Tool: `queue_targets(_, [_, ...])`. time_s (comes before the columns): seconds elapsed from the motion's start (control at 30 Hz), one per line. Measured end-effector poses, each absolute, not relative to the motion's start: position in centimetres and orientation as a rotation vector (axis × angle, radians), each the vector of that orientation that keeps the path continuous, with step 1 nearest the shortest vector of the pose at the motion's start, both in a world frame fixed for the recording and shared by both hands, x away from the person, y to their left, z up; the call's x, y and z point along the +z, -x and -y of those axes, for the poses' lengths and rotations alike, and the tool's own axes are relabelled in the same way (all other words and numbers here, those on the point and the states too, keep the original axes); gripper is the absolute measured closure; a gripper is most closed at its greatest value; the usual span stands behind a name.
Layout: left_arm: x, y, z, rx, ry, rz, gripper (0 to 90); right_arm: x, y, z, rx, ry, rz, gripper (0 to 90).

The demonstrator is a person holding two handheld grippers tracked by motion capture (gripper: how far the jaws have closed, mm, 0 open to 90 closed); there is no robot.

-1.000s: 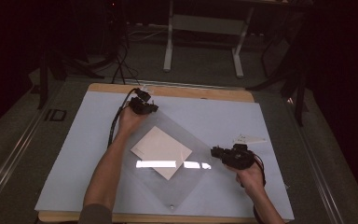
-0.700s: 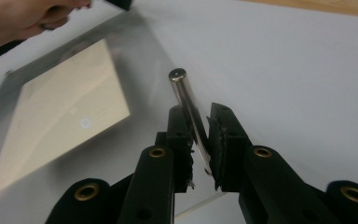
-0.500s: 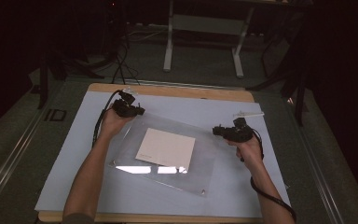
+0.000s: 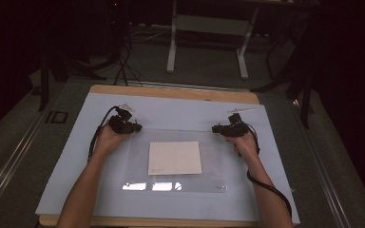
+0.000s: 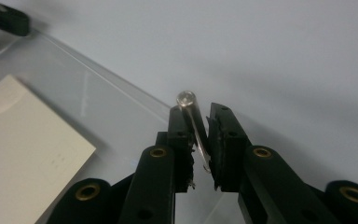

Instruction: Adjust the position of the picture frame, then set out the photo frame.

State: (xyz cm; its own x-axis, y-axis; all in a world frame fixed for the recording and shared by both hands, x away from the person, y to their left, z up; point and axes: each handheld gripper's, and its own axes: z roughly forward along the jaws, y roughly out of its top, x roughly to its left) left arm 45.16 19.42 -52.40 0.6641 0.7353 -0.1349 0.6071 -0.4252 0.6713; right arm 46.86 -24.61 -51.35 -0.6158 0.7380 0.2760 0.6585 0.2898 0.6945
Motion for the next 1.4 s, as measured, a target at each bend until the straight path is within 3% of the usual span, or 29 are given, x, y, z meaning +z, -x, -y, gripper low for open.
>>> queue_targets(0.93, [-53.1,-44.2,-19.3,0.302,-2.078,-1.064,82.5,-53.0,-46.1,24.8,1.313,-1.315,-2.360,79.0])
queue_targets(1.17, [-53.2,-43.2,-20.1,0.336,-2.014,-1.111,64.8,-53.2,-46.2,25.0,1.336,-1.325,-2.361,78.3])
queue_targets(1.4, [-52.2,-41.8,-21.5,0.388,-1.890,-1.129,55.6,-53.5,-46.2,25.1,1.348,-1.335,-2.357,77.9])
